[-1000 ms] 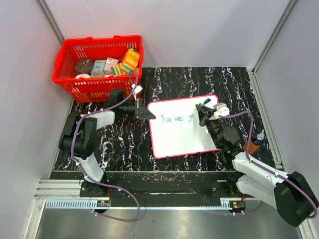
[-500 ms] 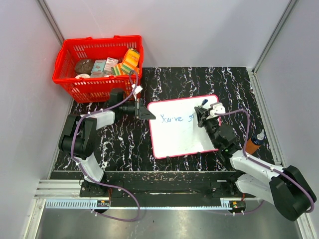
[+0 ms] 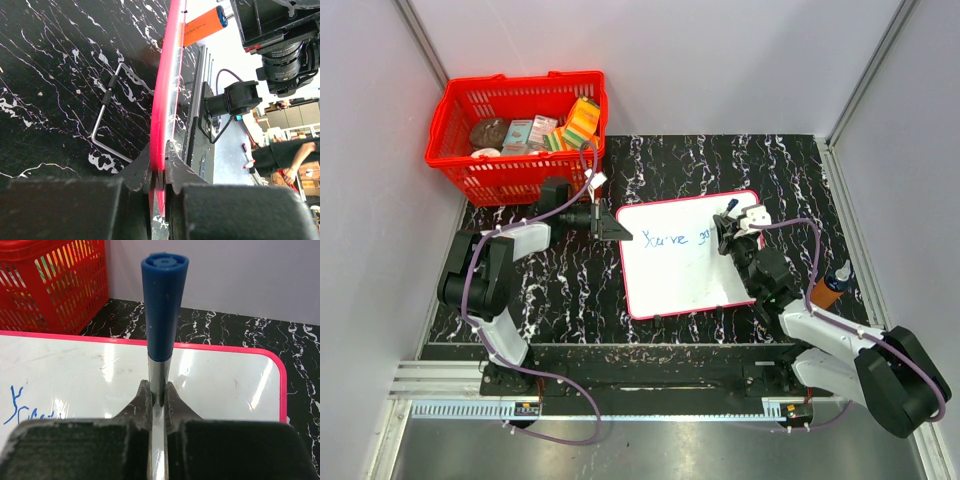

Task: Write a sentence on the whiteboard

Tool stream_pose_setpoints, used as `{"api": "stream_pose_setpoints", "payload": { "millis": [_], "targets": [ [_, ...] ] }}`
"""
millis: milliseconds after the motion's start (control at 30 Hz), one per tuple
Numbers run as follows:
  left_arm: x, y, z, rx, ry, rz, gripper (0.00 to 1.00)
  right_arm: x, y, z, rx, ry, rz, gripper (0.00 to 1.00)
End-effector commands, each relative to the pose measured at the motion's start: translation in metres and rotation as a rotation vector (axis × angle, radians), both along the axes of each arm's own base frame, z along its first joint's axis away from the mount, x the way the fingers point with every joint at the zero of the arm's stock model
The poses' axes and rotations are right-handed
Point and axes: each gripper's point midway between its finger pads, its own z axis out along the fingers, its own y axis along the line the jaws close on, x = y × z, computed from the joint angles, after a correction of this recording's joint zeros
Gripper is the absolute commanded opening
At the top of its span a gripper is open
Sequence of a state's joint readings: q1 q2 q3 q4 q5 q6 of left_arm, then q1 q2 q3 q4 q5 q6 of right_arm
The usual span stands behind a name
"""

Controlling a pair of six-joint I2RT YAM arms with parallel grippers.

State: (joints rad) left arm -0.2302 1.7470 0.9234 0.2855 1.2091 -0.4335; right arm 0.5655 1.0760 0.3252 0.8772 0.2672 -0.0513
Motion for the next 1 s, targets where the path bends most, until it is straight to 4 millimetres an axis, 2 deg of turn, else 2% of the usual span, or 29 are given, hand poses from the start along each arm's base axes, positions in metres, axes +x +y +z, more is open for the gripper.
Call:
{"api": "stream_pose_setpoints", "payload": {
  "millis": [0,667,967],
  "targets": [
    [0.011,-0.003,-0.011,0.071,-0.162,0.029,0.0,0.004,-0.002,0.017,0.029,-0.043,-0.013,0.0],
    [0.011,-0.004,-0.012,0.077,-0.163,0.027,0.0,0.003,0.007,0.005,0.02,-0.01,0.03,0.0],
    [0.011,-0.004,-0.013,0.08,-0.163,0.027,0.0,0.005,-0.012,-0.001,0.008,0.003,-0.061,0.0]
  ]
}}
